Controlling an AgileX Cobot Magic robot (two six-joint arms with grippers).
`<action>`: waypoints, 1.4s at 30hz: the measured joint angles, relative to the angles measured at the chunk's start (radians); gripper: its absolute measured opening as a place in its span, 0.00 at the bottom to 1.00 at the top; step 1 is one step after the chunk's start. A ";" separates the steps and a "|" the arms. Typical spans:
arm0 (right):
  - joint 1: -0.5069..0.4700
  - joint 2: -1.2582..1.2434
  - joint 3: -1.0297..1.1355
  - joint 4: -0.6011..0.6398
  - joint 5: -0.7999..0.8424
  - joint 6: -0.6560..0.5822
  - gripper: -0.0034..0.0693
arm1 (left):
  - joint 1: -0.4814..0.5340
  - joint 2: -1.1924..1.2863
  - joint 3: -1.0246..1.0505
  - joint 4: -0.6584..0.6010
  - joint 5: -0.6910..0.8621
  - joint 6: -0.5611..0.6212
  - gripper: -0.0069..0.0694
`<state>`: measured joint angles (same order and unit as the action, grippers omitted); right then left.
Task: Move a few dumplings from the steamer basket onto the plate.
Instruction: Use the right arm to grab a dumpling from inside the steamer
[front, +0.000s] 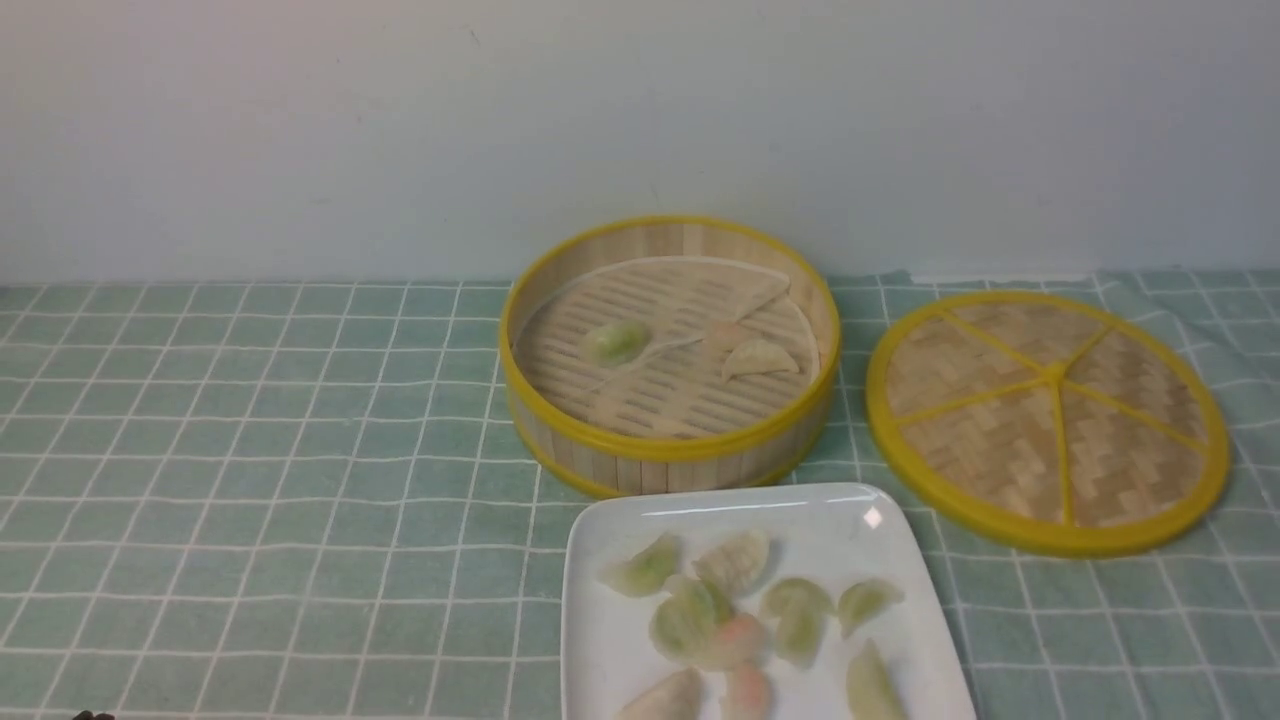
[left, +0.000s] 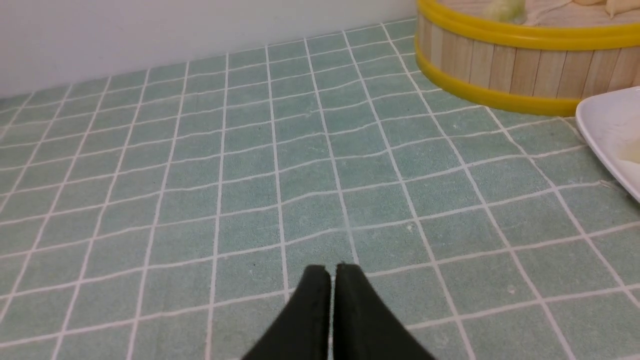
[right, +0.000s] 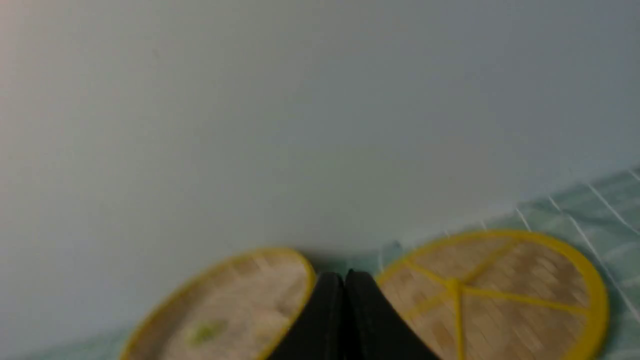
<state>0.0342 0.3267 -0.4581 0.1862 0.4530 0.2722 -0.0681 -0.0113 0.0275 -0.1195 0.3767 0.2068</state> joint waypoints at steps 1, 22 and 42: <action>0.004 0.087 -0.075 -0.018 0.091 -0.040 0.03 | 0.000 0.000 0.000 0.000 0.000 0.000 0.08; 0.278 1.501 -1.317 0.121 0.776 -0.644 0.03 | 0.000 0.000 0.000 0.000 0.000 0.000 0.08; 0.426 2.121 -1.934 -0.088 0.799 -0.573 0.44 | 0.000 0.000 0.000 0.000 0.000 0.000 0.08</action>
<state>0.4598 2.4480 -2.3924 0.0985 1.2516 -0.3003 -0.0681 -0.0113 0.0275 -0.1195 0.3767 0.2068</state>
